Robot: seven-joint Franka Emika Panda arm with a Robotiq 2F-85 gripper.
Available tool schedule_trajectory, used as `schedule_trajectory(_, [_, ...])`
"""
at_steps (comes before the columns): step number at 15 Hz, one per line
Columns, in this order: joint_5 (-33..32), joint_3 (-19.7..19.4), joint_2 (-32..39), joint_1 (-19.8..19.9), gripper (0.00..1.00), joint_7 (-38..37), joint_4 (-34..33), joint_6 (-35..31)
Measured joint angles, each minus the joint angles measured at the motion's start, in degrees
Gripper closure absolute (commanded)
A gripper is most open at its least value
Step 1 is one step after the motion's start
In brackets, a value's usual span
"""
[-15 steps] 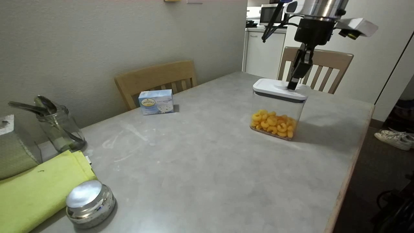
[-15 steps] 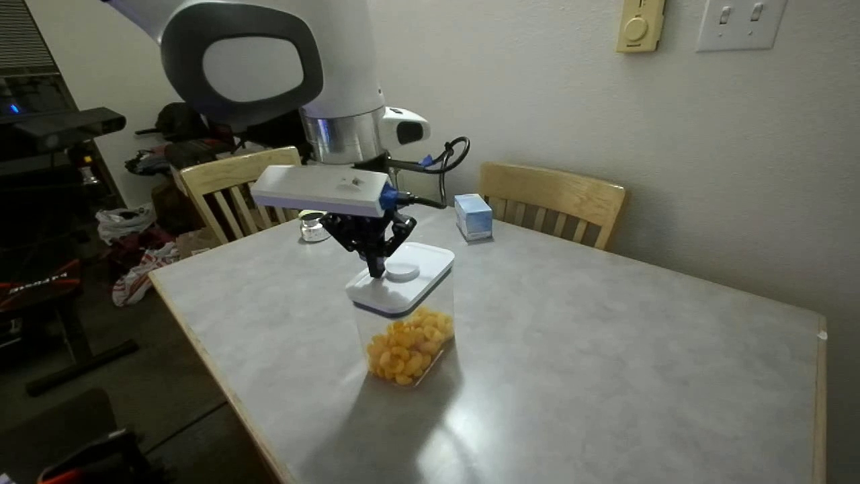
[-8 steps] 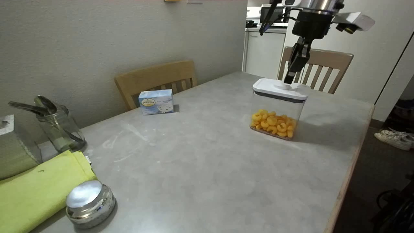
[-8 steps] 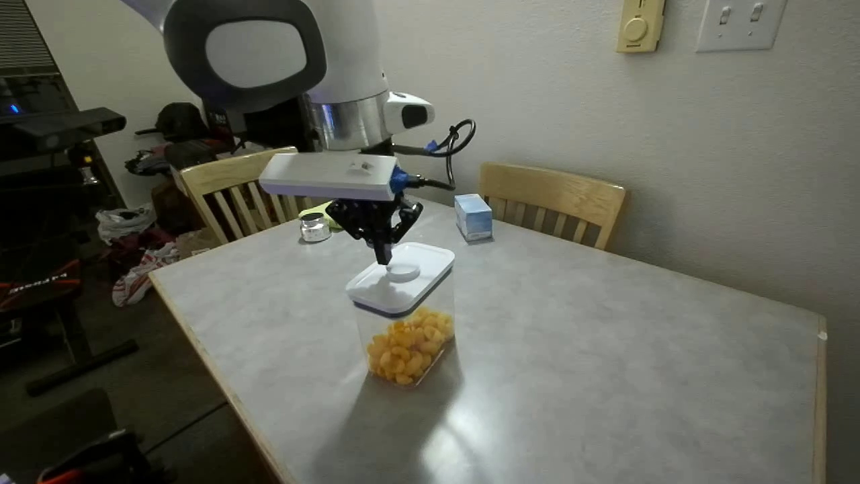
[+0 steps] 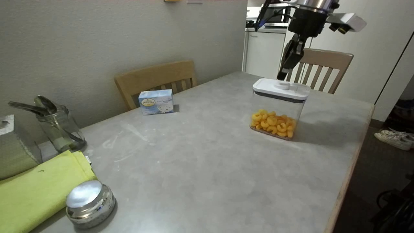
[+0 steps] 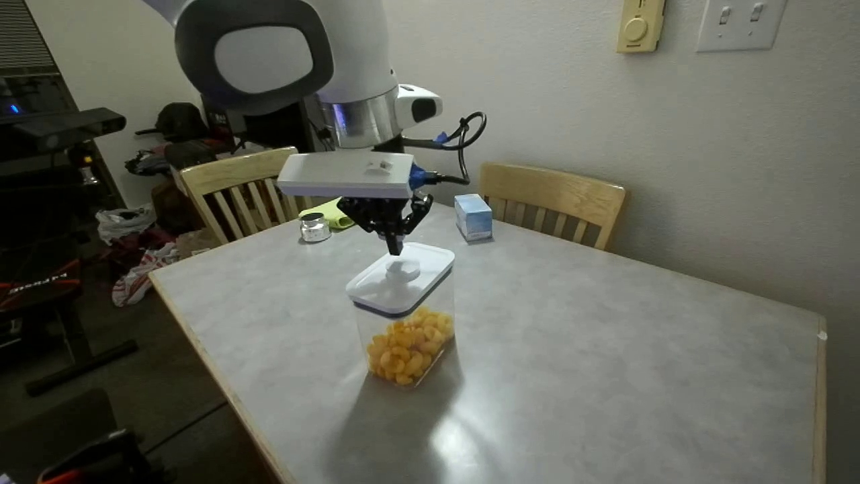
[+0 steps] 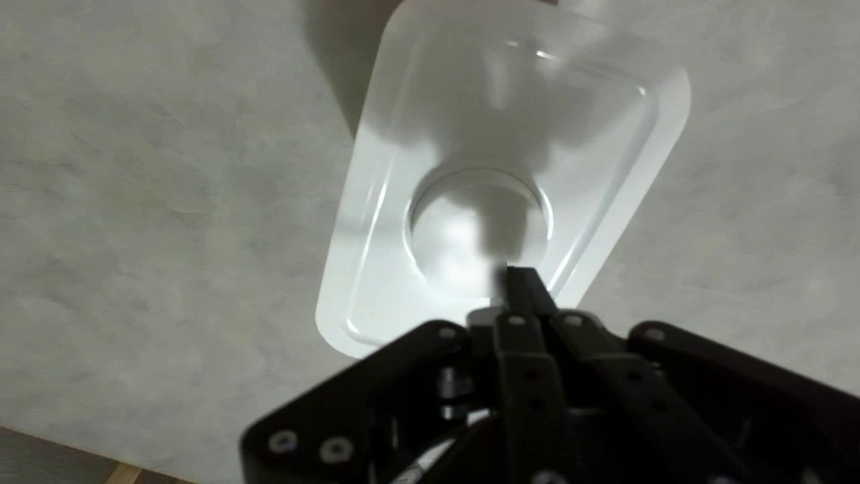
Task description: Close the container
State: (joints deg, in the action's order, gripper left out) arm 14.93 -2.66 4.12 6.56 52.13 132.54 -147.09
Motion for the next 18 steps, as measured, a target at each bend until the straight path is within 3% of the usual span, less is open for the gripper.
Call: schedule_trajectory(18, [-7.7, 0.0, 4.0, 0.1, 1.00, -4.1, -0.3, -4.1])
